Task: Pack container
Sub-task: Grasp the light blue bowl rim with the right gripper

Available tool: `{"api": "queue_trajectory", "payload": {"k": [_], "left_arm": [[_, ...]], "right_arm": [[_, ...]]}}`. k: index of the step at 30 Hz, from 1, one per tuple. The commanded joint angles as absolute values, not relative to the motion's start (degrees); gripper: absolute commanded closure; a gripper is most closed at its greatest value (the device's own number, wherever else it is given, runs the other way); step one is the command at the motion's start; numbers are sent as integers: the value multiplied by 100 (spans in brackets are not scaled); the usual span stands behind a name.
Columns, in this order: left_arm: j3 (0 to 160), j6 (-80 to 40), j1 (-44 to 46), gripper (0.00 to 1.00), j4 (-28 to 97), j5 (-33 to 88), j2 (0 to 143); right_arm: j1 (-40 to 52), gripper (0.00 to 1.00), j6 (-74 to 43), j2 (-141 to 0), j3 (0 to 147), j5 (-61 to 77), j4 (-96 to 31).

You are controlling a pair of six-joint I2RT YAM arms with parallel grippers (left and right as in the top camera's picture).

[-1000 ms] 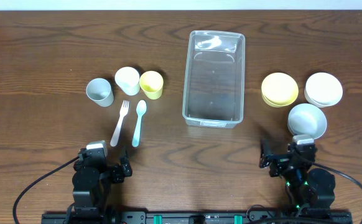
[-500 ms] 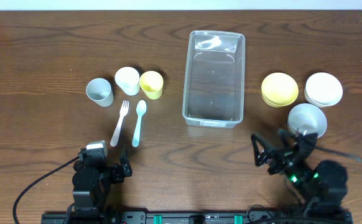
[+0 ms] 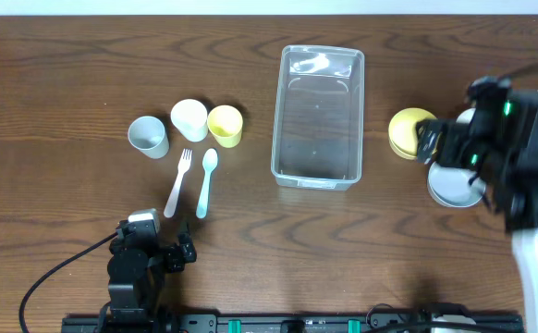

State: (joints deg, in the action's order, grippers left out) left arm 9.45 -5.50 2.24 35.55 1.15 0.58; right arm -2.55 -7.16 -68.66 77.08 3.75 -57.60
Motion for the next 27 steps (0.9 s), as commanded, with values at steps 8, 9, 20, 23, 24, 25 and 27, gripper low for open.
{"api": "queue_trajectory", "payload": {"k": [8,9,20,23,24,25,27], "left_arm": [[884,-473,193,2,3533,106,32],[884,-473,193,2,3533,106,32],[886,-473,193,2,3533,106,32],[884,-473,193,2,3533,106,32],[884,-473,193,2,3533,106,32],[884,-473,193,2,3531,106,32],[886,-473,193,2,3533,106,32]], "right_arm": [[-1761,1,-534,-8796,8344,49,-6108],[-1868,1,-574,-8914,8344,47,-6095],[-2217,2,-814,-10101,8337,-158,-5852],[-2235,7,-910,-10451,8243,-287,-5867],[-2252,8,-945,-10556,8200,-344,-5863],[-2283,9,-1004,-10698,8130,-440,-5852],[-2357,11,-1087,-10897,8018,-493,-5848]]}}
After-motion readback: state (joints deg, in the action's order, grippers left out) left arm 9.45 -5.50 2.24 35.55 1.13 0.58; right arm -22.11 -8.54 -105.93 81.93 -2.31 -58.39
